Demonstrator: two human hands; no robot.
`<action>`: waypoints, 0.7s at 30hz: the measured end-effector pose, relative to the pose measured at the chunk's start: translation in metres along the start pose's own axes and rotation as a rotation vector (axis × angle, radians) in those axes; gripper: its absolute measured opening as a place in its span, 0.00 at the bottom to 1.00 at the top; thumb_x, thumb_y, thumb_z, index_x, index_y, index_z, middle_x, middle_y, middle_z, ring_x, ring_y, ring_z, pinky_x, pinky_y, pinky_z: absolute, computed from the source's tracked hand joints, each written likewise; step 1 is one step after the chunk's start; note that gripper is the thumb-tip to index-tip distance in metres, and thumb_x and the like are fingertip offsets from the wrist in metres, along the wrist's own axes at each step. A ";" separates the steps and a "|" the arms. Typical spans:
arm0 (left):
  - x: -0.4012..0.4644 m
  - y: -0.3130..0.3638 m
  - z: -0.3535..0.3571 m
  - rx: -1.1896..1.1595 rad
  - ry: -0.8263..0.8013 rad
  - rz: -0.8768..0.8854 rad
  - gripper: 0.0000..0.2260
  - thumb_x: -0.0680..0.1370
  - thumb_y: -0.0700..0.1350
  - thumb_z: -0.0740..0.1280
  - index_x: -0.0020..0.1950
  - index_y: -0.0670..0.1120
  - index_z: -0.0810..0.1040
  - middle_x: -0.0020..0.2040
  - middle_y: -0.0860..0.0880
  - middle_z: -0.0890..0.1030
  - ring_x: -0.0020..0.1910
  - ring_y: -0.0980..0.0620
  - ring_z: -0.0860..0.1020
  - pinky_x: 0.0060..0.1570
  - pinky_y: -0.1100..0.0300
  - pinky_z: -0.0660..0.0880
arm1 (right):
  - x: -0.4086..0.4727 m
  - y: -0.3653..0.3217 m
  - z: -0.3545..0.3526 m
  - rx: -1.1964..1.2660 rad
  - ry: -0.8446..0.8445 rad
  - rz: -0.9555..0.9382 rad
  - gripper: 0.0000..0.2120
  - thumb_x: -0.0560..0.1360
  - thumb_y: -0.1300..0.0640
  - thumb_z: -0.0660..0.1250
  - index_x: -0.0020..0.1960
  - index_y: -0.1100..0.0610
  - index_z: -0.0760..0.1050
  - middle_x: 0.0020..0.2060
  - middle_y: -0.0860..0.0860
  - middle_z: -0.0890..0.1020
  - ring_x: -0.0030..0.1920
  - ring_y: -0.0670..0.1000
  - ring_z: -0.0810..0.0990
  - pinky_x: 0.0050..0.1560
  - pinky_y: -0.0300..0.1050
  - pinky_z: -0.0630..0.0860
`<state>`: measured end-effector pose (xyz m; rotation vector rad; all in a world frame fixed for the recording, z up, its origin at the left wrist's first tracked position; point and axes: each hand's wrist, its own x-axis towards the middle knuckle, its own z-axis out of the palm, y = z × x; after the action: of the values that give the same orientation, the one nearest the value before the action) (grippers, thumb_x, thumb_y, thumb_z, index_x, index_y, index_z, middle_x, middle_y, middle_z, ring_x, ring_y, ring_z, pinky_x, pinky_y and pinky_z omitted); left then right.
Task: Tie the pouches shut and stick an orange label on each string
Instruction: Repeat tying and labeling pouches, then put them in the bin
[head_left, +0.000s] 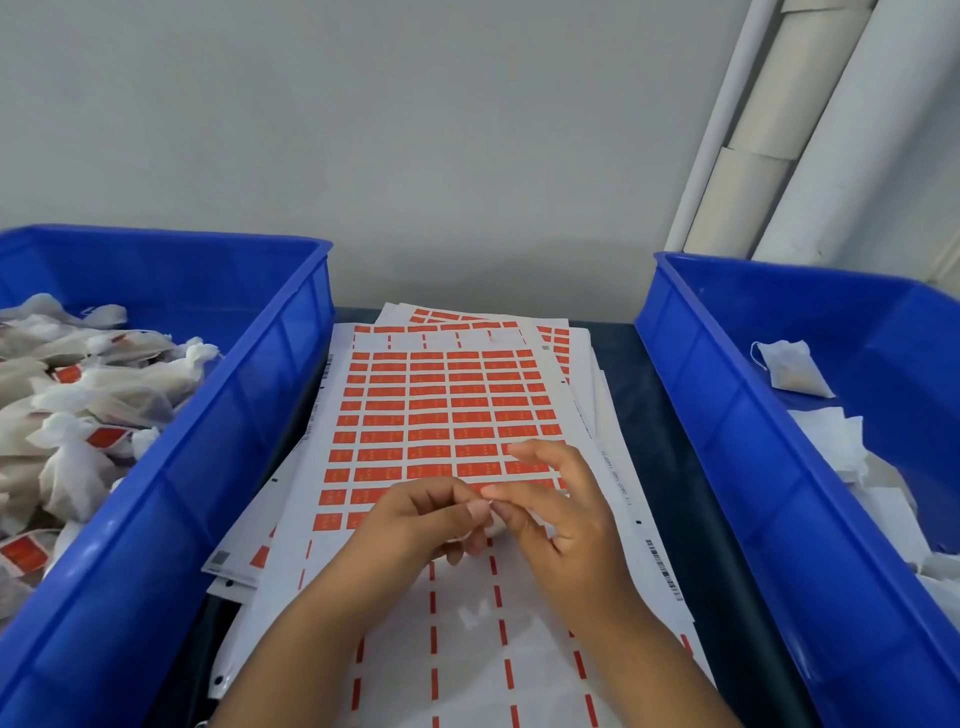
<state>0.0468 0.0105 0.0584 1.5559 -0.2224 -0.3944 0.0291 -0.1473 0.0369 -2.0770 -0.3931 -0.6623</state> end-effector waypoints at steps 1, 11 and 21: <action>-0.001 0.001 0.000 -0.017 -0.012 -0.009 0.09 0.74 0.46 0.65 0.37 0.49 0.83 0.33 0.48 0.80 0.31 0.54 0.77 0.35 0.66 0.74 | 0.000 0.000 0.000 -0.015 0.016 -0.001 0.20 0.76 0.41 0.62 0.53 0.55 0.83 0.60 0.49 0.76 0.62 0.53 0.75 0.61 0.56 0.76; -0.005 0.002 0.001 -0.380 -0.045 0.013 0.07 0.70 0.43 0.67 0.33 0.44 0.81 0.27 0.47 0.72 0.25 0.55 0.66 0.28 0.65 0.69 | 0.001 -0.005 -0.007 0.088 0.113 0.047 0.07 0.69 0.48 0.67 0.40 0.51 0.77 0.50 0.42 0.75 0.57 0.41 0.75 0.56 0.29 0.72; -0.003 -0.008 -0.008 -0.601 -0.416 0.169 0.06 0.71 0.46 0.74 0.40 0.43 0.83 0.29 0.51 0.76 0.27 0.58 0.68 0.29 0.67 0.68 | 0.007 -0.007 -0.017 0.111 0.058 0.090 0.04 0.67 0.43 0.65 0.41 0.42 0.74 0.47 0.38 0.79 0.54 0.37 0.77 0.54 0.25 0.71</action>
<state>0.0460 0.0195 0.0508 0.8478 -0.5037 -0.5869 0.0261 -0.1574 0.0534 -1.9537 -0.2946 -0.6319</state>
